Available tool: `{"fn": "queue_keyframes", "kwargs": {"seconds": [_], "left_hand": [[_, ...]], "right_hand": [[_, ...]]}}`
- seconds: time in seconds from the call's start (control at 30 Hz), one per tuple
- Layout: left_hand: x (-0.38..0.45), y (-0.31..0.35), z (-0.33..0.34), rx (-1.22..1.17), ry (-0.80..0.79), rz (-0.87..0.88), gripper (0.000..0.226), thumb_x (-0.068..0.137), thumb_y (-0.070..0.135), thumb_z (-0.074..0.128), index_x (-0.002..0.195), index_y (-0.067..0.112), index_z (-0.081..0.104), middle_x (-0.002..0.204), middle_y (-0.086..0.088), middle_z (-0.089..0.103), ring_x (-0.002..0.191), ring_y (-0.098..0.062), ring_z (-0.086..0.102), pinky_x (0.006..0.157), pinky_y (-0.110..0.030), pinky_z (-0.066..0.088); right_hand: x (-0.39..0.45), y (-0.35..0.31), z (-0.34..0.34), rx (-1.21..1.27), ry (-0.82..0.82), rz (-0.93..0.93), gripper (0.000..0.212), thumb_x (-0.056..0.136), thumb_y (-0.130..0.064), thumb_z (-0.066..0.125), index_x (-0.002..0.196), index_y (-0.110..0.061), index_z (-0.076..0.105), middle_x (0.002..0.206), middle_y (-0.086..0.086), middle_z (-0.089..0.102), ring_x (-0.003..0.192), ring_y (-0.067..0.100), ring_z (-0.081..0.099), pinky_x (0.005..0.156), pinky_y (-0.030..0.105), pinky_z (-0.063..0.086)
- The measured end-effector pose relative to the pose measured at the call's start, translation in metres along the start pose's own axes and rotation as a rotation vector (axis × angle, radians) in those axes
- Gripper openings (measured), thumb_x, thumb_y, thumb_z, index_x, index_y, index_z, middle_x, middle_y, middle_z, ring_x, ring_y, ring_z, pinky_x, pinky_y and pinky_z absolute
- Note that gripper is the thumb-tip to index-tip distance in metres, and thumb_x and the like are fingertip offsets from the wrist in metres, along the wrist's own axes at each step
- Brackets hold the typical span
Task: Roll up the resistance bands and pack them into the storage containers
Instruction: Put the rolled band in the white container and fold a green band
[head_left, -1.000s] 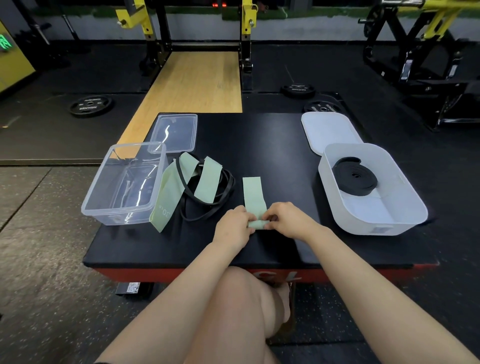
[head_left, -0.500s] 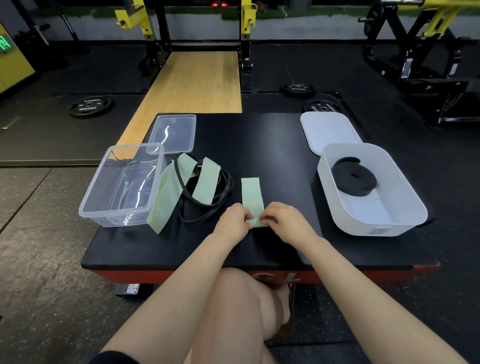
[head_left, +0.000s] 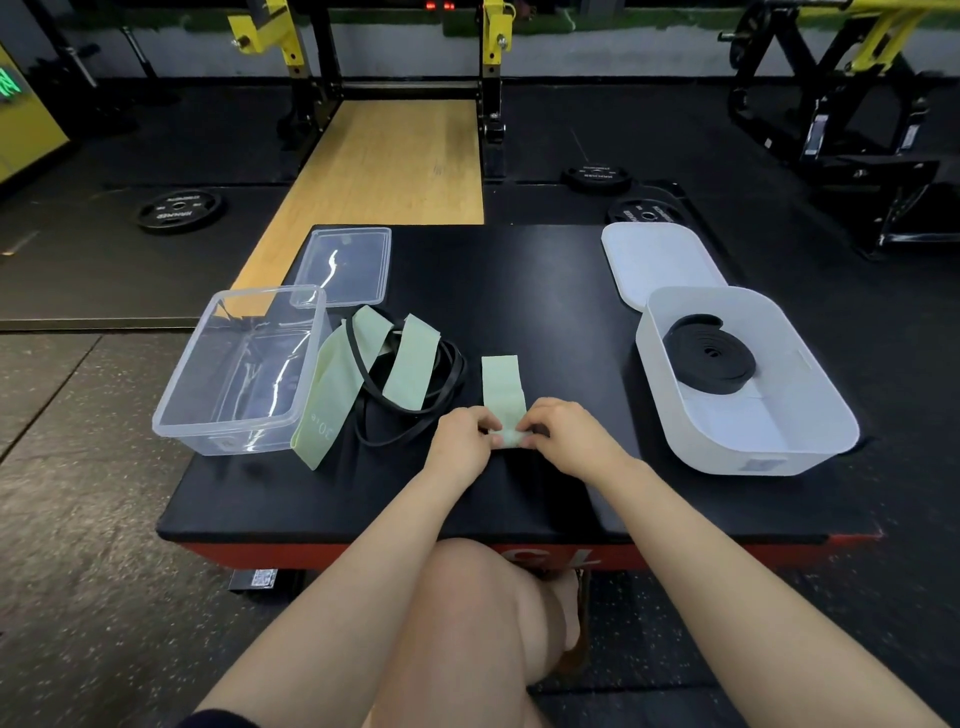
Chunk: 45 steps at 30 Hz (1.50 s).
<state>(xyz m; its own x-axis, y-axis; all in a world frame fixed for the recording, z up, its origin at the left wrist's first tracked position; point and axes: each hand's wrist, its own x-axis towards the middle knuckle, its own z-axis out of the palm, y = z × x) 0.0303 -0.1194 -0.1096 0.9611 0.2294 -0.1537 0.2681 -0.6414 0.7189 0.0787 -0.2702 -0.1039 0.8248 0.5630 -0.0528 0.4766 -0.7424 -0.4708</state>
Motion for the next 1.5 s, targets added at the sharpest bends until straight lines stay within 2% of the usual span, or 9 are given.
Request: {"fn": "queue_keyframes", "kwargs": {"seconds": [0.17, 0.4, 0.6, 0.73, 0.87, 0.97, 1.17, 1.37, 1.5], "left_hand": [[-0.002, 0.000, 0.002, -0.064, 0.029, 0.012, 0.021, 0.087, 0.012, 0.063, 0.108, 0.011, 0.065, 0.113, -0.003, 0.064, 0.103, -0.015, 0.059, 0.084, -0.016, 0.039], [0.001, -0.004, 0.006, -0.071, 0.080, -0.002, 0.020, 0.082, 0.014, 0.071, 0.100, 0.008, 0.066, 0.107, -0.004, 0.064, 0.098, -0.012, 0.059, 0.080, -0.016, 0.039], [0.011, -0.001, 0.004, -0.068, 0.065, -0.021, 0.013, 0.085, 0.012, 0.067, 0.096, 0.006, 0.067, 0.105, -0.007, 0.064, 0.093, -0.015, 0.058, 0.078, -0.019, 0.039], [0.015, 0.000, 0.004, -0.067, 0.056, -0.003, 0.012, 0.085, 0.010, 0.065, 0.096, 0.006, 0.066, 0.103, -0.007, 0.065, 0.085, -0.013, 0.056, 0.077, -0.020, 0.041], [0.019, 0.001, 0.003, -0.060, 0.056, -0.014, 0.009, 0.085, 0.012, 0.066, 0.093, 0.008, 0.066, 0.102, -0.008, 0.065, 0.085, -0.015, 0.057, 0.081, -0.023, 0.044], [0.021, 0.003, 0.002, -0.030, 0.059, -0.016, 0.007, 0.085, 0.014, 0.067, 0.090, 0.010, 0.067, 0.101, -0.007, 0.063, 0.086, -0.017, 0.058, 0.082, -0.028, 0.048], [0.010, 0.002, 0.008, 0.034, 0.172, 0.078, 0.010, 0.090, 0.014, 0.059, 0.097, 0.013, 0.067, 0.101, 0.000, 0.058, 0.090, -0.017, 0.059, 0.083, -0.034, 0.050], [0.014, -0.005, 0.005, 0.132, 0.080, 0.160, 0.022, 0.086, 0.014, 0.064, 0.107, 0.007, 0.064, 0.105, -0.002, 0.054, 0.094, -0.018, 0.056, 0.083, -0.025, 0.044], [0.021, -0.002, 0.002, 0.145, 0.063, 0.127, 0.020, 0.087, 0.012, 0.064, 0.106, 0.007, 0.064, 0.105, -0.004, 0.055, 0.093, -0.020, 0.056, 0.085, -0.028, 0.044]], "right_hand": [[0.011, 0.000, -0.007, 0.046, -0.081, 0.090, 0.023, 0.090, -0.022, 0.064, 0.111, -0.014, 0.069, 0.109, 0.001, 0.063, 0.087, 0.011, 0.051, 0.078, 0.021, 0.038], [0.018, 0.001, -0.011, 0.137, -0.113, 0.171, 0.022, 0.088, -0.023, 0.066, 0.108, -0.014, 0.070, 0.104, 0.001, 0.067, 0.087, 0.010, 0.055, 0.078, 0.020, 0.040], [0.008, 0.001, 0.004, 0.137, 0.152, 0.115, 0.014, 0.089, -0.021, 0.064, 0.099, -0.015, 0.071, 0.091, -0.009, 0.056, 0.086, 0.011, 0.053, 0.079, 0.027, 0.045], [0.000, 0.002, 0.016, 0.075, 0.243, 0.001, 0.016, 0.090, -0.022, 0.062, 0.099, -0.012, 0.070, 0.098, -0.004, 0.061, 0.089, 0.016, 0.057, 0.077, 0.031, 0.048], [-0.002, 0.004, 0.019, 0.010, 0.206, -0.044, 0.025, 0.088, -0.021, 0.065, 0.109, -0.008, 0.066, 0.106, 0.002, 0.060, 0.096, 0.020, 0.057, 0.079, 0.032, 0.048], [0.002, 0.002, 0.016, 0.012, 0.199, -0.017, 0.025, 0.090, -0.018, 0.062, 0.112, -0.007, 0.066, 0.108, 0.003, 0.060, 0.096, 0.021, 0.058, 0.080, 0.027, 0.043], [0.013, 0.002, 0.007, 0.004, 0.111, 0.040, 0.027, 0.091, -0.022, 0.061, 0.114, -0.009, 0.066, 0.110, 0.002, 0.060, 0.099, 0.022, 0.058, 0.083, 0.027, 0.042], [0.023, 0.003, 0.001, 0.053, 0.060, 0.086, 0.021, 0.090, -0.022, 0.062, 0.106, -0.012, 0.071, 0.101, 0.003, 0.061, 0.093, 0.022, 0.057, 0.079, 0.029, 0.044], [0.022, 0.002, 0.005, 0.059, 0.103, 0.104, 0.022, 0.092, -0.023, 0.059, 0.107, -0.010, 0.070, 0.105, 0.003, 0.058, 0.094, 0.023, 0.057, 0.082, 0.033, 0.046]]}}
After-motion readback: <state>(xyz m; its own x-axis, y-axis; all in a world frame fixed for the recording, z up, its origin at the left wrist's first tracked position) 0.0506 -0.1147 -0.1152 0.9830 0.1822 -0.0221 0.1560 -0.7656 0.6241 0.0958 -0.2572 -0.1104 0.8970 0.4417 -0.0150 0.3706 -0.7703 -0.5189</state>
